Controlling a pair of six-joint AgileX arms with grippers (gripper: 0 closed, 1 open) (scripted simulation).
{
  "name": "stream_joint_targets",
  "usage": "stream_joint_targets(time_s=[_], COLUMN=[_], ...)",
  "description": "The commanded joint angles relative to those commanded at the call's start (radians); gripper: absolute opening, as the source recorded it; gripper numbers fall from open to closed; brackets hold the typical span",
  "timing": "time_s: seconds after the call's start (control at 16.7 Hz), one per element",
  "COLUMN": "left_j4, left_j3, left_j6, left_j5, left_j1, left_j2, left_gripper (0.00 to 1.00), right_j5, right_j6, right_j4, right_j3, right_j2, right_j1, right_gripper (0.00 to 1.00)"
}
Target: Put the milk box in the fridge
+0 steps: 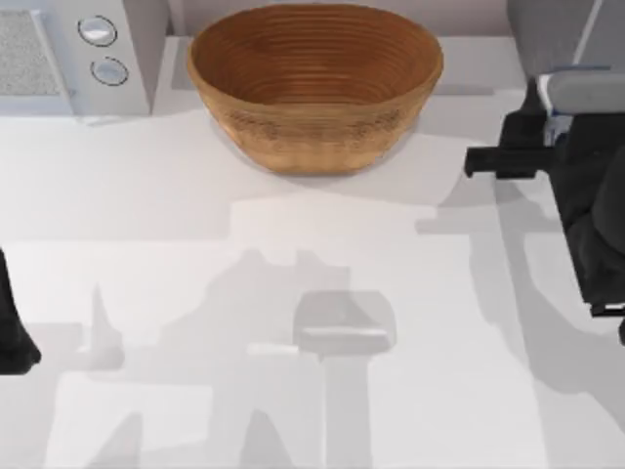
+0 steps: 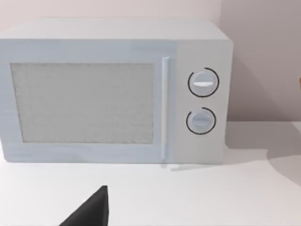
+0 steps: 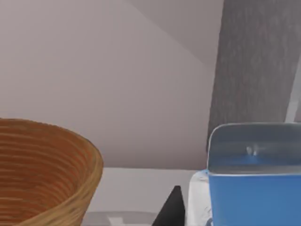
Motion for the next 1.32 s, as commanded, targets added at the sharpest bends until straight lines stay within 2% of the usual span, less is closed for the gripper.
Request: stream_joint_targets(time_s=[0.48,0.96,1.14,1.32], left_j4=[0.0,0.0,0.0,0.0], left_j3=[0.0,0.0,0.0,0.0], left_j6=[0.0,0.0,0.0,0.0], left_j5=[0.0,0.0,0.0,0.0], left_j1=[0.0,0.0,0.0,0.0], left_j2=[0.0,0.0,0.0,0.0], left_gripper=[1.0,1.0,1.0,1.0], right_j5=[-0.239,-0.455,-0.539,-0.579], right_j6=[0.003,0.002,0.003,0.005], right_j4=[-0.255,-0.701,-0.836,-0.889], right_j3=[-0.12,-0.414,-0.505,-0.539], right_j2=[-0.651,-1.283,-1.423,-1.472], right_j1=[-0.198,-0.467,-0.524,-0.545], right_gripper=[0.0,0.0,0.0,0.0])
